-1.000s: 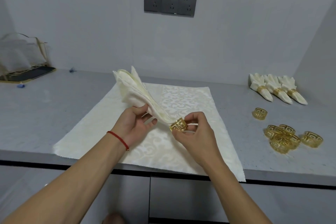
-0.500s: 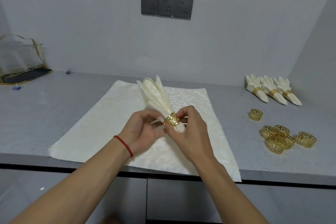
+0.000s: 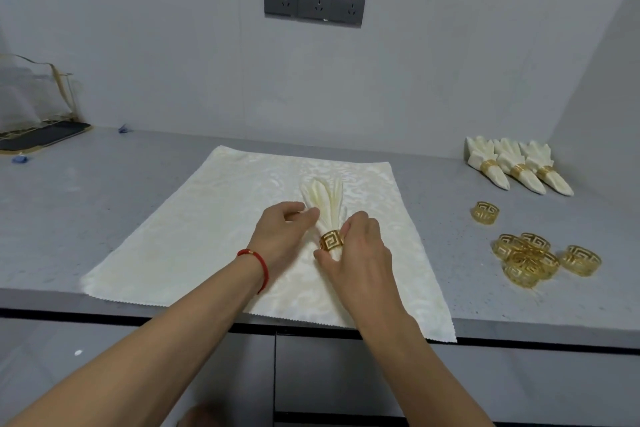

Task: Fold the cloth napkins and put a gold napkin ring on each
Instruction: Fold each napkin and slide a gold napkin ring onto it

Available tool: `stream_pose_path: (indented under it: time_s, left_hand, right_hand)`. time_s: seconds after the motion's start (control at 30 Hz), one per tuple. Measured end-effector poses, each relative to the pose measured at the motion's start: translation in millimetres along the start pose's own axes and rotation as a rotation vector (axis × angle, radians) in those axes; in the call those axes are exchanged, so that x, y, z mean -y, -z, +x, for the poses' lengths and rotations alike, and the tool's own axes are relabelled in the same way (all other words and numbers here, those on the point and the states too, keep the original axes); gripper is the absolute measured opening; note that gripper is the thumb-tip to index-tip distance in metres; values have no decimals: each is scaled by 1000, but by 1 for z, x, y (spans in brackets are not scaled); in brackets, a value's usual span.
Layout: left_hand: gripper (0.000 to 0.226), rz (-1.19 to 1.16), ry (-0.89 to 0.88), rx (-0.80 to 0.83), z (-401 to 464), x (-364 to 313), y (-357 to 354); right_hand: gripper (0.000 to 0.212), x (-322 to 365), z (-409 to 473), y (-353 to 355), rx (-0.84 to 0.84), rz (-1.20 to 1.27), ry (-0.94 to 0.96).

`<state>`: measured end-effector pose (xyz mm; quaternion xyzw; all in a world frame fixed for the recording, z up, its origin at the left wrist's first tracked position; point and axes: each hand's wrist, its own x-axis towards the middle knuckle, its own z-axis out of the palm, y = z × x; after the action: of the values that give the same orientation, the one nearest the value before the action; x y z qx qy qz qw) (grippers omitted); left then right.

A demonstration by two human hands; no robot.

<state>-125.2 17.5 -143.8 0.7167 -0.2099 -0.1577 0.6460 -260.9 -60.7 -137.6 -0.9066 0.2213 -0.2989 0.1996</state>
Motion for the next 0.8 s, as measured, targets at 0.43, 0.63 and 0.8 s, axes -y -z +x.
stream_pose_path:
  time_s: [0.43,0.63,0.8]
  left_hand:
    - [8,-156,23,-42,-6,2,-1]
    - [23,20,18,-41,-3,1,14]
    - [45,72,-55,-37,24,-15,4]
  right_hand:
    - [28,-40,45,-11,105,726,-385]
    - [22,-46,48,1,93,359,-329]
    - [26,-32,82,-3,42,572,-342]
